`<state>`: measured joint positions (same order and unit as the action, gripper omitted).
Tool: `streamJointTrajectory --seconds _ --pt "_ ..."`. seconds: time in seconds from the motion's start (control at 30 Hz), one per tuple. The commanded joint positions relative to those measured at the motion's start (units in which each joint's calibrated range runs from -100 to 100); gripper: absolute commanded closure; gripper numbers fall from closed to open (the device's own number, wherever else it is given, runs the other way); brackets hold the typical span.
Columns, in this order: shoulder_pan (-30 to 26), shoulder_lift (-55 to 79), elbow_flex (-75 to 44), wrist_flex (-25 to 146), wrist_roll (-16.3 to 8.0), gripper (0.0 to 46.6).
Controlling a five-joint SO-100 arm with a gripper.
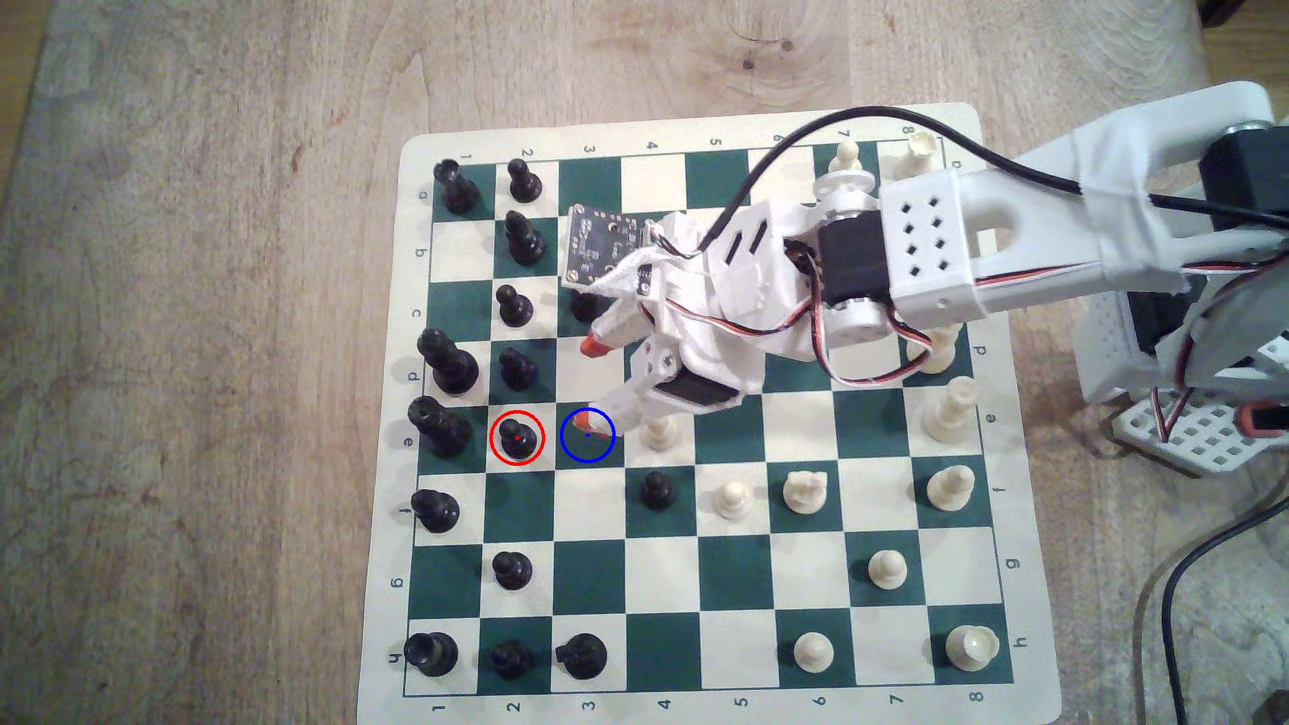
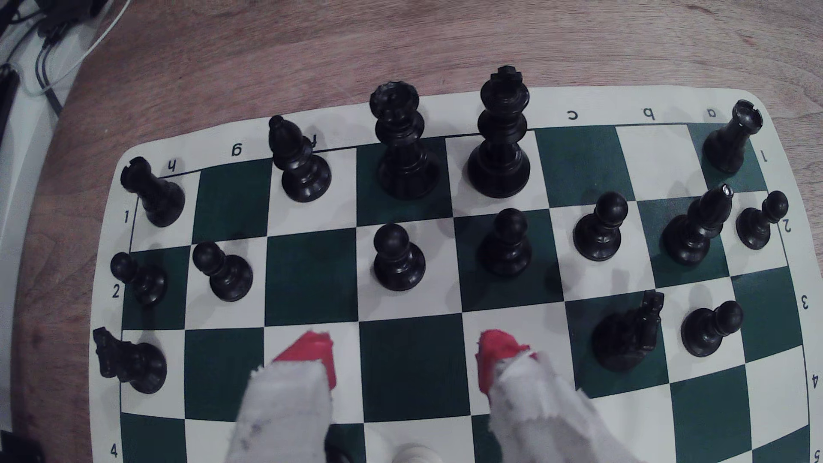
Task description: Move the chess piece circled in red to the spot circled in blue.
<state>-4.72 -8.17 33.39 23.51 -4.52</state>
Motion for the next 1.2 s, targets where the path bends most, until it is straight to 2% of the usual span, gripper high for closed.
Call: streamJointTrajectory --seconds 0.0,0.37,1.17 --pt "-0.2 2.3 -5.7 -1.1 -0.5 26.8" --pt "-1.0 15.6 -20.0 1.1 -1.1 24.4" --pt "-0.7 26.3 -30.4 0.2 -0.3 24.3"
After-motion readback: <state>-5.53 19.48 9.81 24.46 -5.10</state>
